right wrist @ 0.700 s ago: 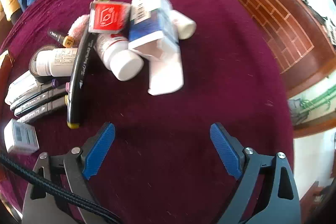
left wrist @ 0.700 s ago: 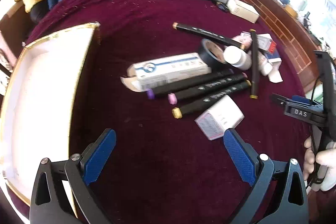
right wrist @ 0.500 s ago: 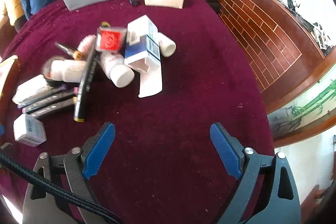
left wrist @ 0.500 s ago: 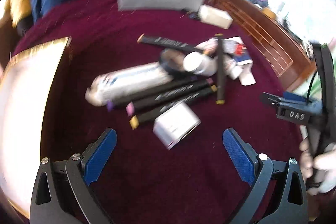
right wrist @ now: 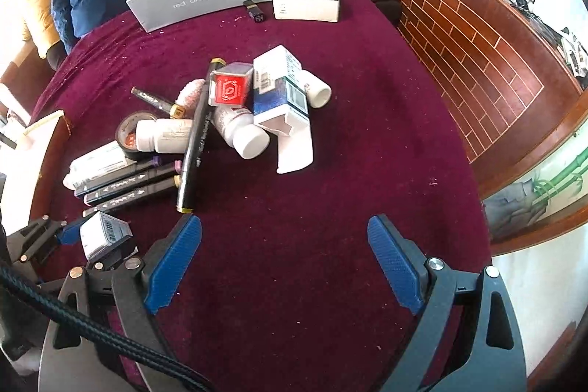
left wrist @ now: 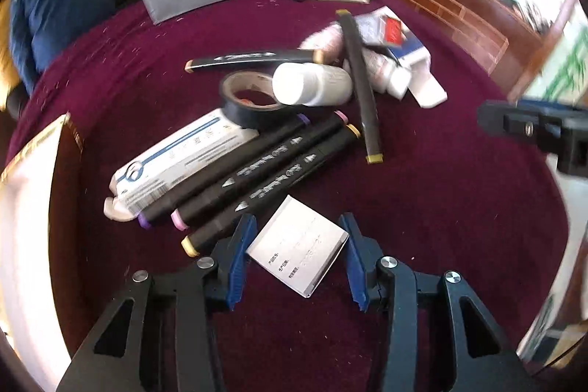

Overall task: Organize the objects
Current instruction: 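Grasp the small white box with the left tool while the right tool grasps a yellow-capped black marker, then carry the white box and marker into the gold-rimmed lid and open both tools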

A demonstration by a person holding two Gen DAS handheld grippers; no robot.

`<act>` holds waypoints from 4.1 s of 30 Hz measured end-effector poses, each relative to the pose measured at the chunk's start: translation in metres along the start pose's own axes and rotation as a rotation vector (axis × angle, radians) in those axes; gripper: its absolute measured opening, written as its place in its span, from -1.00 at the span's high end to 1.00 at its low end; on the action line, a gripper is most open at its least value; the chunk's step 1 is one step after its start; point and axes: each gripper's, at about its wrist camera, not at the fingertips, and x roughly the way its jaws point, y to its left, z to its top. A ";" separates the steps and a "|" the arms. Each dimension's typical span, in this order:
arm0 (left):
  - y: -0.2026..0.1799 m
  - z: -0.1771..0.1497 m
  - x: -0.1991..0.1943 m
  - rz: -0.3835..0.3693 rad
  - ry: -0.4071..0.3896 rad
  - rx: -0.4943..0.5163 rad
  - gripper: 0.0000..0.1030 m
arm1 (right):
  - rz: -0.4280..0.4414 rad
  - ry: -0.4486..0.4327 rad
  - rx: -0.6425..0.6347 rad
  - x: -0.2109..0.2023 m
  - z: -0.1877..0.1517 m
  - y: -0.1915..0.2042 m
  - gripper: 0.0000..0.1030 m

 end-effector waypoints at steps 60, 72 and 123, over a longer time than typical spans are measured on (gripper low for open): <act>0.069 -0.059 -0.074 0.066 0.004 -0.370 0.21 | 0.096 0.188 0.035 0.093 0.060 0.055 0.74; 0.070 -0.056 -0.084 0.106 0.009 -0.353 0.21 | 0.402 0.199 0.119 0.023 0.019 0.034 0.73; 0.320 -0.003 -0.010 0.148 0.019 -0.478 0.13 | 0.378 0.288 0.001 0.115 0.069 0.346 0.71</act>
